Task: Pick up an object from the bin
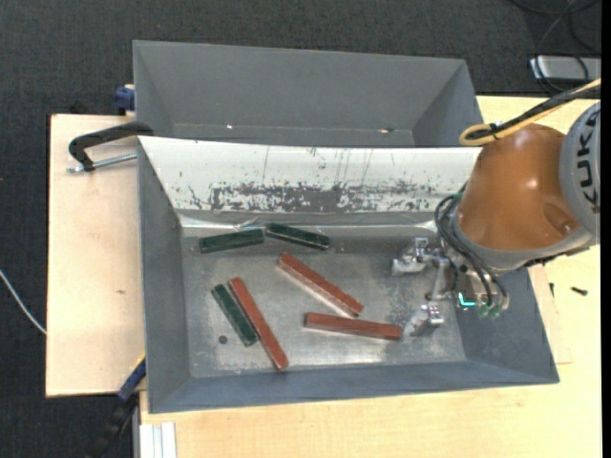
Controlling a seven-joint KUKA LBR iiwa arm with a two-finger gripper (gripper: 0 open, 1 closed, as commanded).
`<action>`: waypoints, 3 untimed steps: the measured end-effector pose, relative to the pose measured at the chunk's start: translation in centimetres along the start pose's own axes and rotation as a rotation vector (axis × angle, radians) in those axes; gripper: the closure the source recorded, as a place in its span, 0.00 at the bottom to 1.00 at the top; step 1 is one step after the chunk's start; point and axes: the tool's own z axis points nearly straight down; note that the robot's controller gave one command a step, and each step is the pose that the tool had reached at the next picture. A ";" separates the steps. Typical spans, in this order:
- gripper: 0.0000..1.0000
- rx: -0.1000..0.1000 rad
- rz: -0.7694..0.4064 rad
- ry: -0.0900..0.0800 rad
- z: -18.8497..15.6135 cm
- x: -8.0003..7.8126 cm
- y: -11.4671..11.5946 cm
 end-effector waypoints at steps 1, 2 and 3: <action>0.00 0.001 -0.001 -0.007 -0.3 -0.2 0.0; 1.00 0.000 0.080 0.000 7.4 -1.0 0.9; 1.00 0.000 0.080 0.000 7.4 -1.0 0.9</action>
Offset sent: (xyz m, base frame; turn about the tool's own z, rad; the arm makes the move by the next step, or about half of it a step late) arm 0.0088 0.0085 -0.0794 0.0816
